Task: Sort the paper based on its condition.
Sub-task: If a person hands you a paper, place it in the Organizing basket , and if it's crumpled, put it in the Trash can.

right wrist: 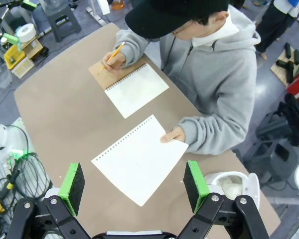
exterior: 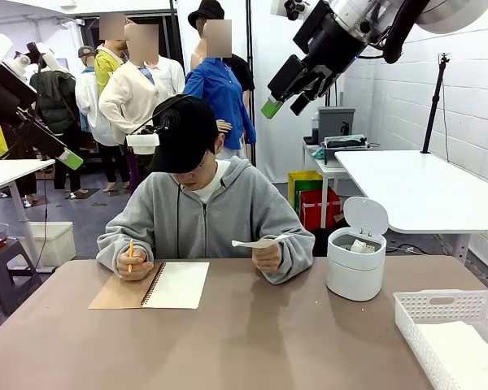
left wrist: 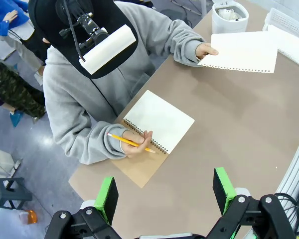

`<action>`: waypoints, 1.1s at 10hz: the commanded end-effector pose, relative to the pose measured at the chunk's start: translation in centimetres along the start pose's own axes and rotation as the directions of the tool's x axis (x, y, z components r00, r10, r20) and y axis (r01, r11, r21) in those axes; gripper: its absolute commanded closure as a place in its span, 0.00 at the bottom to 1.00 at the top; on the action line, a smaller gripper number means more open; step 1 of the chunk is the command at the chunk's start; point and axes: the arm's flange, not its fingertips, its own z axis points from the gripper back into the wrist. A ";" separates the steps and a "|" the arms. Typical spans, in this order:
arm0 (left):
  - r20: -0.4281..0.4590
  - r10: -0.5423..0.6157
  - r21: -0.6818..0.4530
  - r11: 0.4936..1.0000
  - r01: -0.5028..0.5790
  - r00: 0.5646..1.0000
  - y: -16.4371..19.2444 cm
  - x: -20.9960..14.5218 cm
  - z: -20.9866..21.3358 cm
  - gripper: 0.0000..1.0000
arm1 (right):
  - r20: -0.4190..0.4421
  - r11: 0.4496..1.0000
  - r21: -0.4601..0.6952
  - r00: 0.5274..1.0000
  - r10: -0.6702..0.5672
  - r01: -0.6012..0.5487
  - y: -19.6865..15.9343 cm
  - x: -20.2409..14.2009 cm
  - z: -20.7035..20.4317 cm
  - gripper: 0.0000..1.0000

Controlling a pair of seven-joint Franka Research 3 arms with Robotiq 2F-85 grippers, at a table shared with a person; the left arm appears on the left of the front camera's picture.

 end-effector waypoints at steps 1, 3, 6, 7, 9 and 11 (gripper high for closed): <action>0.009 0.001 0.005 1.000 -0.001 1.000 0.1 0.0 -0.1 0.00 | 0.000 1.000 0.008 1.000 -0.002 0.002 0.0 -0.2 -0.2 0.00; 0.009 0.001 0.005 1.000 -0.001 1.000 0.1 0.0 -0.1 0.00 | 0.000 1.000 0.008 1.000 -0.002 0.002 0.0 -0.2 -0.2 0.00; 0.009 0.001 0.005 1.000 -0.001 1.000 0.1 0.0 -0.1 0.00 | -0.108 0.986 0.073 0.984 -0.140 0.148 -1.1 -0.2 -1.2 0.00; 0.009 0.001 0.005 1.000 -0.001 1.000 0.1 0.0 -0.1 0.00 | -0.178 0.969 0.080 0.960 -0.218 0.235 -2.1 -0.7 -2.7 0.00; 0.009 0.001 0.005 1.000 -0.001 1.000 0.1 0.0 -0.1 0.00 | -0.297 0.908 0.114 0.886 -0.356 0.404 -4.1 -1.7 -4.9 0.00; 0.009 0.001 0.005 1.000 -0.001 1.000 0.1 0.0 -0.1 0.00 | -0.411 0.801 0.068 0.748 -0.521 0.595 -6.2 -3.0 -6.8 0.00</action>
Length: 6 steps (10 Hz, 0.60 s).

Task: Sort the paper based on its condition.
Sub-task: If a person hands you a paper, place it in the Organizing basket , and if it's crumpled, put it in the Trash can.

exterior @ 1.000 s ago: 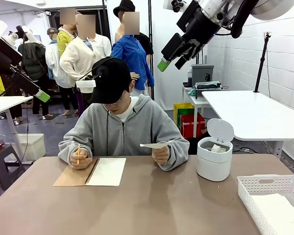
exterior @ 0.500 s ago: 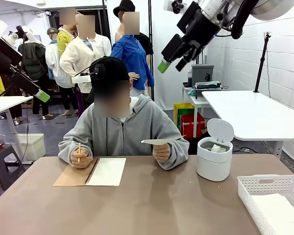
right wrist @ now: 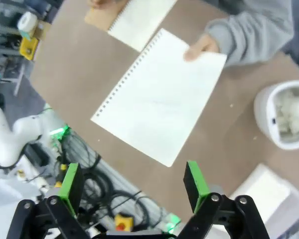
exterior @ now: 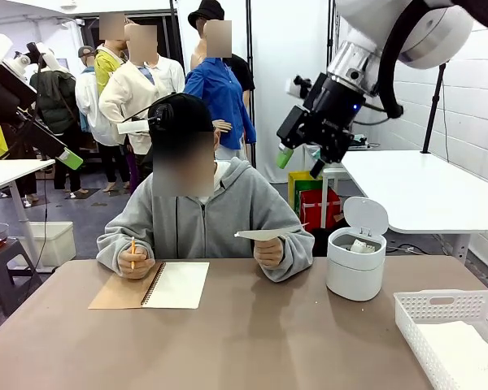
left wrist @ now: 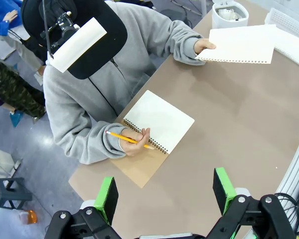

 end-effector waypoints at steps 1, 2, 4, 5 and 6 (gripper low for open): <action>0.008 0.001 0.005 1.000 -0.001 1.000 0.1 0.0 -0.1 0.00 | -0.063 0.968 0.096 0.972 -0.226 0.231 -0.8 1.1 0.2 0.00; 0.008 0.001 0.005 1.000 -0.001 1.000 0.1 0.0 -0.1 0.00 | -0.097 0.932 0.114 0.938 -0.333 0.343 -2.2 0.9 0.0 0.00; 0.008 0.001 0.005 1.000 -0.001 1.000 0.1 0.0 -0.1 0.00 | -0.058 0.893 0.109 0.899 -0.434 0.437 -3.3 0.2 -1.0 0.00; 0.008 0.001 0.005 1.000 -0.001 1.000 0.1 0.0 -0.1 0.00 | -0.106 0.941 0.066 0.940 -0.325 0.333 -3.7 0.2 -1.0 0.00; 0.008 0.001 0.005 1.000 -0.001 1.000 0.1 0.0 -0.1 0.00 | -0.106 0.941 0.066 0.940 -0.325 0.333 -3.7 0.2 -1.0 0.00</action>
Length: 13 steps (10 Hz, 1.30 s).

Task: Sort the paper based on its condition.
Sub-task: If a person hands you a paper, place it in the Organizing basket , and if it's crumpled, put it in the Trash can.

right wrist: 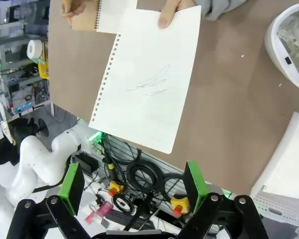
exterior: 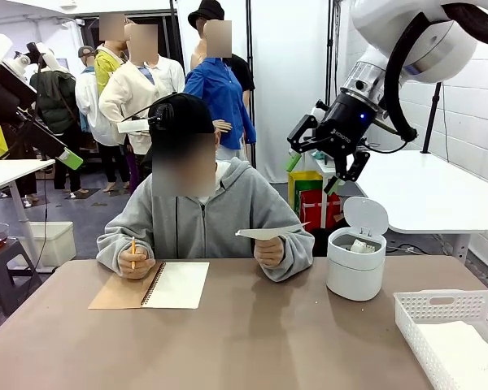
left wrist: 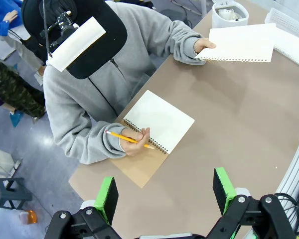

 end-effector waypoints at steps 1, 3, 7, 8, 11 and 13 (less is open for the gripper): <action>0.008 0.001 0.005 1.000 -0.001 1.000 0.1 0.0 -0.1 0.00 | -0.005 0.998 -0.018 0.998 0.055 -0.055 0.3 -0.1 -0.1 0.00; 0.008 0.001 0.005 1.000 -0.001 1.000 0.1 0.0 -0.1 0.00 | -0.057 0.978 0.105 0.983 -0.176 0.181 -0.9 1.8 -0.4 0.00; 0.008 0.001 0.005 1.000 -0.001 1.000 0.1 0.0 -0.1 0.00 | -0.248 0.851 0.251 0.881 -0.403 0.460 -5.5 5.3 -4.3 0.00; 0.008 0.001 0.005 1.000 -0.001 1.000 0.1 0.0 -0.1 0.00 | -0.272 0.815 0.278 0.855 -0.441 0.508 -6.3 6.0 -4.9 0.00; 0.008 0.001 0.005 1.000 -0.001 1.000 0.1 0.0 -0.1 0.00 | -0.320 0.768 0.231 0.792 -0.519 0.597 -9.0 7.1 -7.2 0.00; 0.008 0.001 0.005 1.000 -0.001 1.000 0.1 0.0 -0.1 0.00 | -0.346 0.772 0.186 0.776 -0.528 0.608 -10.4 7.0 -8.5 0.00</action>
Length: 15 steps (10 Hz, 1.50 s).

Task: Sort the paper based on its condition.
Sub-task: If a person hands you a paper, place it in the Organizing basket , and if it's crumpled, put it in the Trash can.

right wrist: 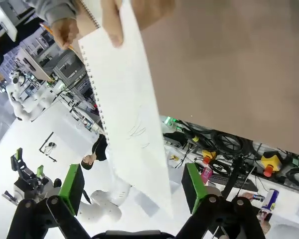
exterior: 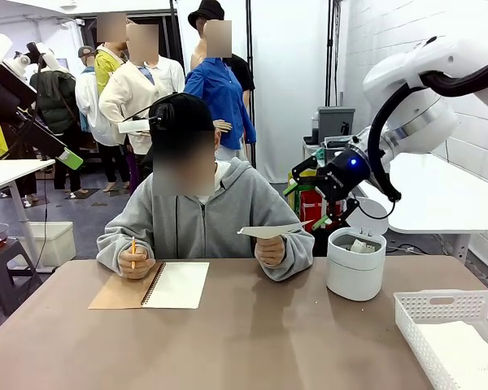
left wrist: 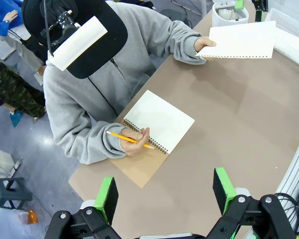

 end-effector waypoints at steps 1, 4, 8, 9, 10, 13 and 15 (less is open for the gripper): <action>0.008 0.001 0.005 1.000 -0.001 1.000 0.1 0.0 -0.1 0.00 | -0.019 0.999 -0.020 0.999 -0.031 0.031 -0.9 0.2 -0.5 0.00; 0.008 0.001 0.005 1.000 -0.001 1.000 0.1 0.0 -0.1 0.00 | -0.058 0.999 0.021 0.998 -0.037 0.039 -1.8 1.0 -3.1 0.00; 0.008 0.001 0.005 1.000 -0.001 1.000 0.1 0.0 -0.1 0.00 | -0.052 0.995 0.101 0.999 -0.015 0.020 -2.0 1.5 -4.6 0.00; 0.008 0.001 0.005 1.000 -0.001 1.000 0.1 0.0 -0.1 0.00 | -0.051 0.995 0.095 0.999 -0.018 0.022 -2.0 1.7 -4.6 0.00; 0.008 0.001 0.005 1.000 -0.001 1.000 0.1 0.0 -0.1 0.00 | -0.058 0.996 0.086 0.998 -0.011 0.016 -2.2 1.8 -4.7 0.05; 0.008 0.001 0.005 1.000 -0.001 1.000 0.1 0.0 -0.1 0.00 | -0.085 0.998 0.067 0.996 -0.006 0.012 -2.3 1.8 -4.7 0.65; 0.008 0.001 0.005 1.000 -0.001 1.000 0.1 0.0 -0.1 0.00 | -0.087 0.998 0.060 0.996 -0.008 0.013 -2.4 1.7 -4.6 1.00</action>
